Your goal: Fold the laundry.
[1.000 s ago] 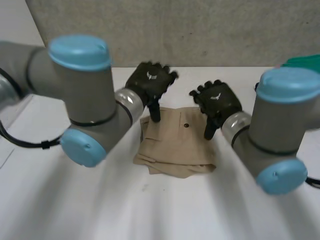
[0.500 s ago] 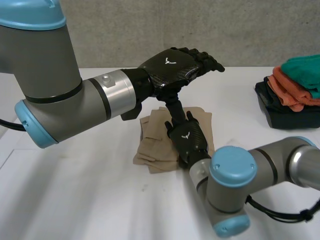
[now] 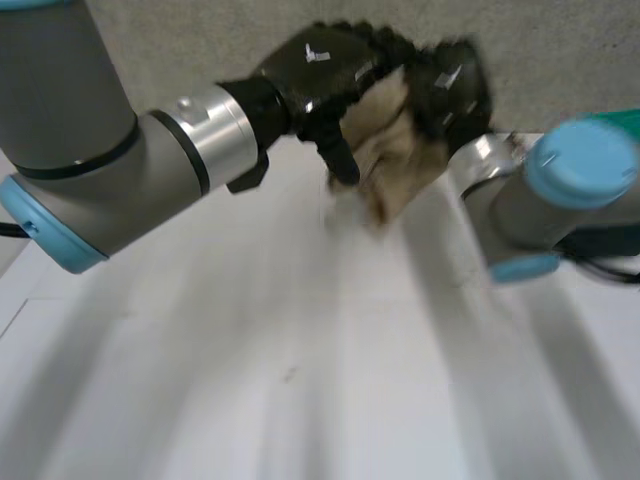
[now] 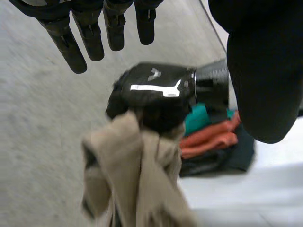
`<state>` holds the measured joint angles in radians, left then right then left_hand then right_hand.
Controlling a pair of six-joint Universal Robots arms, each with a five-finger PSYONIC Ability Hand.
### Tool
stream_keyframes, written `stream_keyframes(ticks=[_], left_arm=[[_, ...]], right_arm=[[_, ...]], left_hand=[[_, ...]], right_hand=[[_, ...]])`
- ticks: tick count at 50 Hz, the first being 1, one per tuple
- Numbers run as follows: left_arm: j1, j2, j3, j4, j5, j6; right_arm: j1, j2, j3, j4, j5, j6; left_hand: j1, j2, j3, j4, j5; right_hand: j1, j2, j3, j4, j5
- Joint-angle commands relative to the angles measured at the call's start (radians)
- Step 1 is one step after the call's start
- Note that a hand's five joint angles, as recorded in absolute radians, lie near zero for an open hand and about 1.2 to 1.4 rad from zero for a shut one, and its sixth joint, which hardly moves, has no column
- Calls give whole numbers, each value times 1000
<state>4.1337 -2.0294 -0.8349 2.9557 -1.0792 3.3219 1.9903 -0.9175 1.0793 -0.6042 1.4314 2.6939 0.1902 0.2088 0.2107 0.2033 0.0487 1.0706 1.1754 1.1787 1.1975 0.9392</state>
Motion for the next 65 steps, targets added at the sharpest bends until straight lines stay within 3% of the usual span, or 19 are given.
stream_keyframes(ticks=[1, 11, 16, 25, 34, 36, 37, 38, 39, 40, 49, 55, 60, 63, 65], left_arm=[[-1, 55, -3, 48, -18, -61], [-7, 52, -19, 48, -21, -74], [-9, 48, -44, 49, -21, -73], [-26, 32, -102, 51, -53, -71], [-70, 14, -104, 51, -81, -67], [-76, 15, -104, 51, -81, -68], [-81, 17, -102, 51, -79, -68], [-87, 18, -102, 51, -79, -68], [-90, 20, -102, 51, -79, -70], [-95, 20, -102, 51, -79, -68], [-156, 55, -113, 51, -79, -70], [-162, 60, -139, 52, -77, -71], [-162, 67, -142, 52, -81, -78], [-161, 81, -142, 60, -82, -81], [-159, 92, -138, 72, -90, -85]], right_arm=[[-212, -66, -105, -35, -80, 124], [-551, 17, -151, -198, -267, 408], [-672, 167, -157, -325, -396, 572], [-775, 385, -122, -362, -482, 583], [-823, 321, -27, -402, -556, 586], [-821, 278, -3, -404, -540, 593], [-818, 263, 5, -399, -539, 595], [-818, 244, 14, -393, -539, 596], [-818, 200, 39, -379, -539, 604], [-818, 175, 54, -368, -537, 607], [-843, -27, 100, 39, -526, 586], [-959, -162, 105, 417, -474, 313], [-1016, -241, 76, 610, -242, -30], [-1021, -264, 59, 601, -104, -149], [-1007, -280, 57, 577, -65, -158]], left_hand=[[-9, -28, -29, -22, -42], [-6, -25, -27, -19, -39], [-3, -22, -24, -16, -36], [3, -16, -18, -10, -30], [3, -16, -18, -10, -30], [3, -16, -18, -10, -30], [3, -16, -18, -10, -30], [3, -16, -18, -10, -30], [0, -19, -21, -13, -33], [0, -19, -21, -13, -33], [-3, -22, -24, -16, -36], [-3, -22, -24, -16, -36], [-3, -22, -24, -16, -36], [-3, -22, -24, -16, -36], [-3, -22, -24, -16, -36]], right_hand=[[326, 221, 218, 199, 283], [326, 221, 218, 199, 283], [326, 221, 218, 199, 283], [326, 221, 218, 199, 283], [326, 221, 218, 199, 283], [326, 221, 218, 199, 283], [219, 114, 111, 92, 176], [-102, -206, -210, -229, -145], [-770, -875, -879, -897, -814], [-896, -1001, -1004, -1023, -939], [-896, -1001, -1004, -1023, -939], [-896, -1001, -1004, -1023, -939], [-896, -1001, -1004, -1023, -939], [-896, -1001, -1004, -1023, -939], [-896, -1001, -1004, -1023, -939]])
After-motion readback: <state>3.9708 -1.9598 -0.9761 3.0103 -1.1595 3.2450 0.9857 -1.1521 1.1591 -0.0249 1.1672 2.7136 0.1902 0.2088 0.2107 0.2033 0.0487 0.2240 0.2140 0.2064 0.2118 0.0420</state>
